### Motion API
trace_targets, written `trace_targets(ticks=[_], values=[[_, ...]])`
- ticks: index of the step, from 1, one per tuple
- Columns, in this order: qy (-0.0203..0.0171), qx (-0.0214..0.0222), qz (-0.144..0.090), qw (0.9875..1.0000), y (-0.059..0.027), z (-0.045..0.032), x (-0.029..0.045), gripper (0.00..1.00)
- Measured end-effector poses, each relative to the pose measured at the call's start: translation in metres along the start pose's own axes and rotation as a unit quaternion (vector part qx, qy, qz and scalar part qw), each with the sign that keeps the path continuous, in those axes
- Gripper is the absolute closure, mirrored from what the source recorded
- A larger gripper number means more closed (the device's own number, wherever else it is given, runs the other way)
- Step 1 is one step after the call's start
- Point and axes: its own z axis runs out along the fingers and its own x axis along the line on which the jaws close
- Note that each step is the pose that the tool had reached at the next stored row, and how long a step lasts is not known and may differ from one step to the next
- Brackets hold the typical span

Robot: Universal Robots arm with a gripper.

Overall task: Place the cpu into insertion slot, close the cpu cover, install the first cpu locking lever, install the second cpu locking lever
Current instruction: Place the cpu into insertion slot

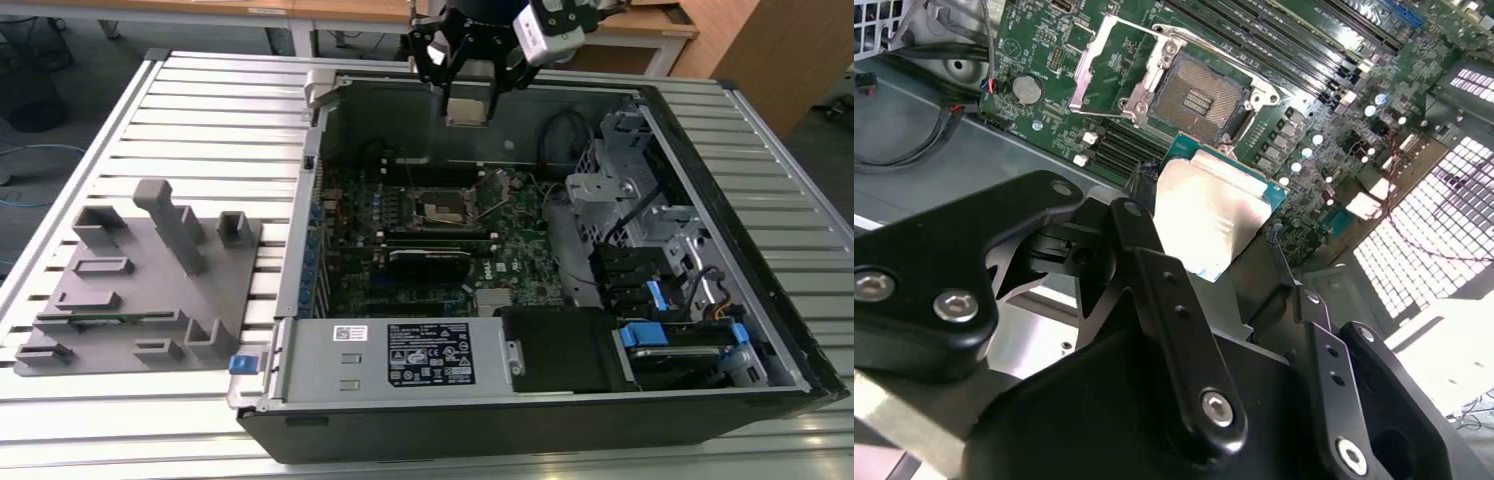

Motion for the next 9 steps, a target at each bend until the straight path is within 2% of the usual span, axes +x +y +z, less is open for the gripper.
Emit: trace_targets(ticks=[9], values=[[-0.0012,0.0014,0.0,1.0,-0.001,0.0108,-0.0001,0.46]])
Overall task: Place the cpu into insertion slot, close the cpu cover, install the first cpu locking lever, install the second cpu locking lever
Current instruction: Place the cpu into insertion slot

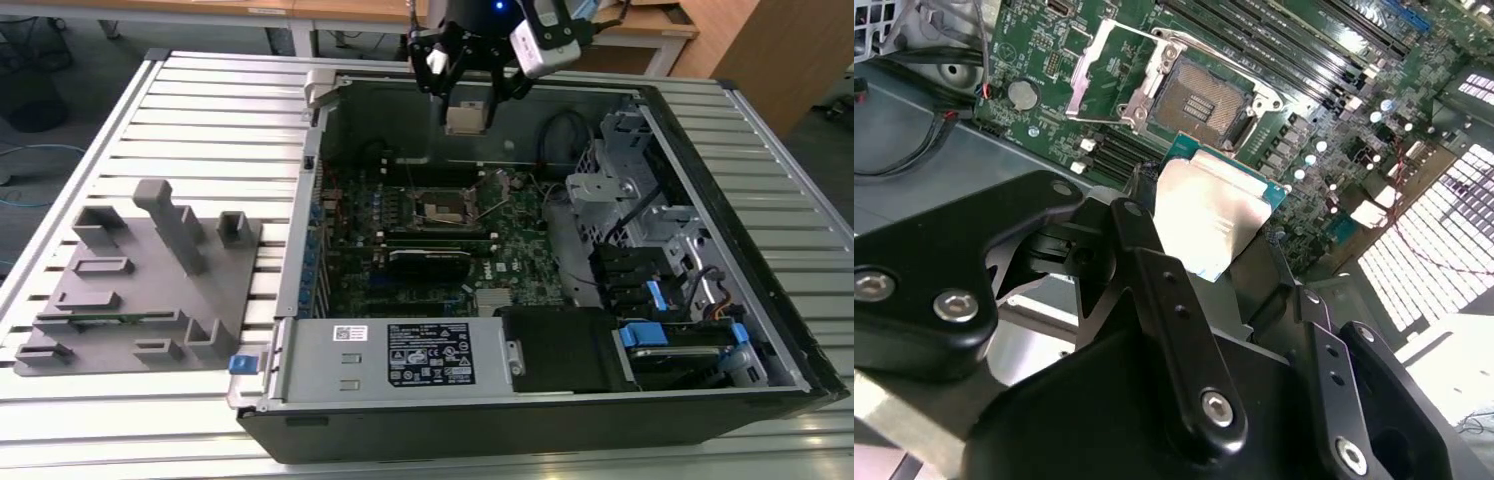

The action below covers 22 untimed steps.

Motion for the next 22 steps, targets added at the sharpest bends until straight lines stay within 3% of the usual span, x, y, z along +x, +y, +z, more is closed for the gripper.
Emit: trace_targets(ticks=[6,15,22], values=[[-0.0008,0.0012,0.0,1.0,-0.0007,0.0081,-0.0001,0.46],[-0.0013,0.0023,0.0,1.0,-0.0011,0.0122,0.0008,0.46],[-0.0023,0.0022,0.0,1.0,-0.0021,0.0223,0.0018,0.46]])
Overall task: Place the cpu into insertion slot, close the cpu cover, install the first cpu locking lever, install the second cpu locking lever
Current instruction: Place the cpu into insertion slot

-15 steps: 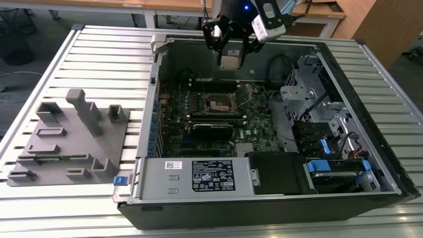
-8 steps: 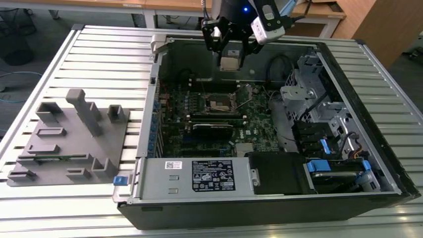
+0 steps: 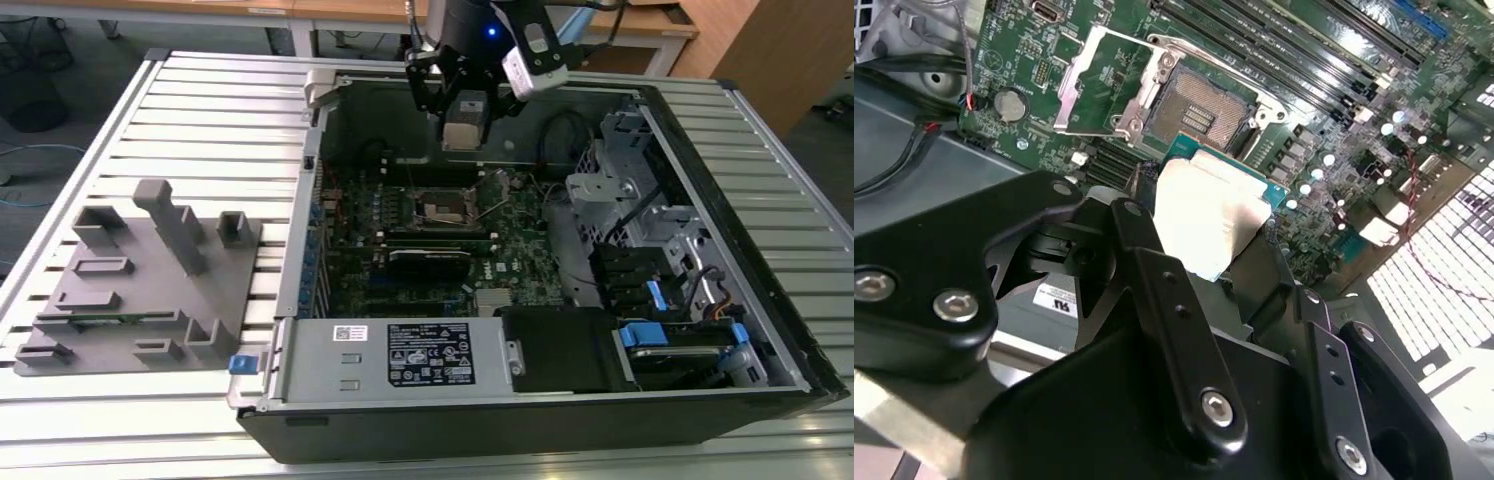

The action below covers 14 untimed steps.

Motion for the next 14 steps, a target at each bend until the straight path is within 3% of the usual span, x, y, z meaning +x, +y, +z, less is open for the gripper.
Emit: trace_targets(ticks=[14], values=[[-0.0003,0.0,0.0,1.0,-0.0004,0.0133,0.0043,0.46]])
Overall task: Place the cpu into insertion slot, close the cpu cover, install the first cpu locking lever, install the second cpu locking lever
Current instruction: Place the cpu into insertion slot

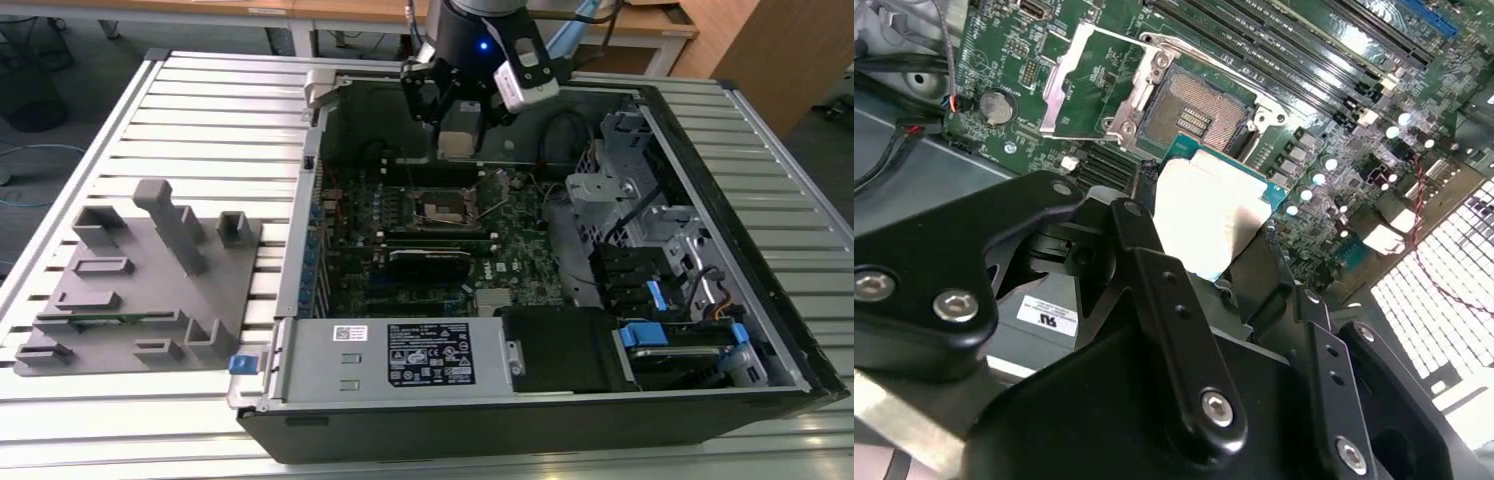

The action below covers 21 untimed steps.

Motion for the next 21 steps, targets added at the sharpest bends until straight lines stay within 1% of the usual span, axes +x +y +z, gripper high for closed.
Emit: trace_targets(ticks=[4,8,13,21], values=[[-0.0001,0.0,0.0,1.0,-0.0004,0.0049,0.0003,0.46],[-0.0001,0.0001,0.0,1.0,-0.0004,0.0054,0.0005,0.46],[-0.0001,-0.0002,0.0,1.0,-0.0007,0.0076,0.0034,0.46],[-0.0001,-0.0006,0.0,1.0,-0.0014,0.0155,0.0048,0.46]])
